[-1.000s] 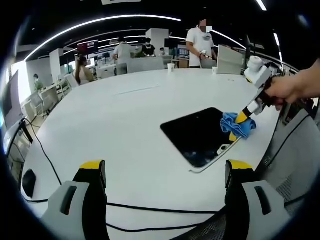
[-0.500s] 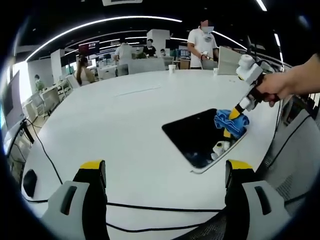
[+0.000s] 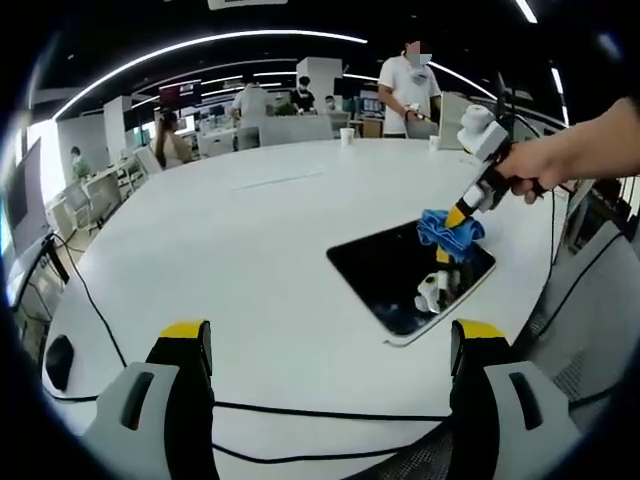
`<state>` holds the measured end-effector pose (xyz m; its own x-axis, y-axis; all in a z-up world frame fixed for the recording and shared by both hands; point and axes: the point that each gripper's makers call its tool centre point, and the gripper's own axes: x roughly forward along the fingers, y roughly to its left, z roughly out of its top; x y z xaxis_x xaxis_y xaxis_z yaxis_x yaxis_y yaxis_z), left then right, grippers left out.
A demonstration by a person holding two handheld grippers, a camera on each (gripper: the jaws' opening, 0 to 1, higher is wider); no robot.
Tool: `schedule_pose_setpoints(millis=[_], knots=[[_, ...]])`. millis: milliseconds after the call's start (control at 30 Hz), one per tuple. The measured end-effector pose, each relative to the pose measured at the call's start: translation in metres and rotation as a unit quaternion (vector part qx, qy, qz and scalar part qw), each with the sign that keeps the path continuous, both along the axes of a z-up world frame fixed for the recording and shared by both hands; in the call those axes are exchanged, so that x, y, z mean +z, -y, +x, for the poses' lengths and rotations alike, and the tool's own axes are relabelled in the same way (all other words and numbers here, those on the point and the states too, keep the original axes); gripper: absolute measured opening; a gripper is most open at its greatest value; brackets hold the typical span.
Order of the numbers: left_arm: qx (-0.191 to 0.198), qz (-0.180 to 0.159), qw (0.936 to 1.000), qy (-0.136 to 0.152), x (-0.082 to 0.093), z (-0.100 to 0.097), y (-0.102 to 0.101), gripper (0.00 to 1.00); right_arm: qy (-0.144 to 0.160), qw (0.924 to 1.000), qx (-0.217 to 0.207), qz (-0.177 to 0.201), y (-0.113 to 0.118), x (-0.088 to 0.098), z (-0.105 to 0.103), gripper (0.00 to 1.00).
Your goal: Wipe the mirror surface with the cleaning cloth until all visible marks leave the cleaned area.
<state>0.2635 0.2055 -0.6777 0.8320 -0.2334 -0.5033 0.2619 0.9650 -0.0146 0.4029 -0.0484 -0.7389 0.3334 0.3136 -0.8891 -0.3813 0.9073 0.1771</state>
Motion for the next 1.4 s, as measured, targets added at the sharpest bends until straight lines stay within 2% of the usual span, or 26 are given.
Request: schedule_pose_setpoints(millis=[267,767,900,1400], knots=[[-0.001,-0.003,1.0,-0.001,-0.001,0.0,0.0,0.99,0.006,1.0,0.006,-0.005,-0.002,-0.004,0.017,0.0],[0.0,-0.007,1.0,0.001,0.0,0.0,0.0,0.99,0.01,0.9998,0.004,-0.013,-0.006,0.0,0.035,0.0],[-0.006,-0.006,1.0,0.0,0.0,-0.001,0.003,0.99,0.009,0.9999,0.0,-0.013,-0.006,0.001,0.034,0.0],[0.009,-0.011,0.9999,0.009,0.004,0.001,-0.002,0.99,0.015,0.9999,-0.004,-0.008,-0.006,0.0,0.035,0.0]])
